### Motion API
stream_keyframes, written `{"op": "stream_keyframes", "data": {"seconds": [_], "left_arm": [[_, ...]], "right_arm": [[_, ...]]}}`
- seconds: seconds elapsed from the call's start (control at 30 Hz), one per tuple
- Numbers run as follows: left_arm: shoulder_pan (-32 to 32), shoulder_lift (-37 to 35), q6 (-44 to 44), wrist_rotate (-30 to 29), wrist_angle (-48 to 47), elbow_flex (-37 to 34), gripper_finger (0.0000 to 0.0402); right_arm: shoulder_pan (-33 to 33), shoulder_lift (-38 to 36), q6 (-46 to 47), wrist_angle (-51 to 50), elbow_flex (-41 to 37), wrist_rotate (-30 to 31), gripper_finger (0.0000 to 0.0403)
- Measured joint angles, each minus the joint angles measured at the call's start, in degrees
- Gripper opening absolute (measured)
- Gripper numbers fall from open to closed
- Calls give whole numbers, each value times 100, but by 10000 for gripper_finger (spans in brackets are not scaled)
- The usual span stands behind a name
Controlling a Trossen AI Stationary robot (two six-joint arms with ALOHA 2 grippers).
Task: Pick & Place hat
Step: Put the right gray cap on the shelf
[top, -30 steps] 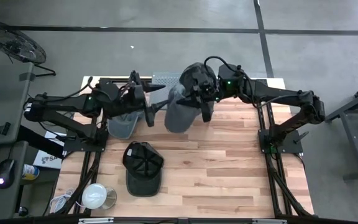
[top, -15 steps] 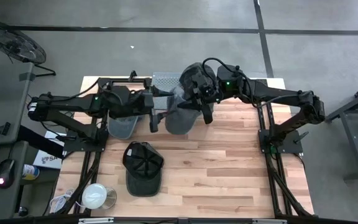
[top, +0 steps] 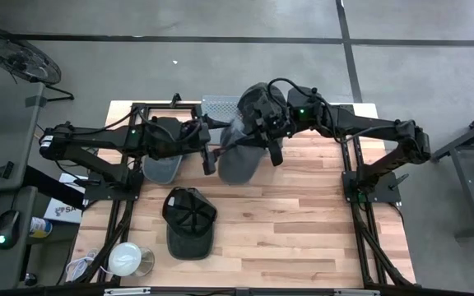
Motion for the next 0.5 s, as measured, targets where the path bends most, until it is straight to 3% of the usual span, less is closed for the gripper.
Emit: {"op": "stream_keyframes", "data": {"seconds": [0.23, 0.5], "left_arm": [[0, 0, -339, 20, -155, 0, 266], [0, 0, -519, 101, -305, 0, 183]], "right_arm": [[0, 0, -17, 44, -2, -4, 0], [0, 2, -44, 90, -4, -2, 0]]}}
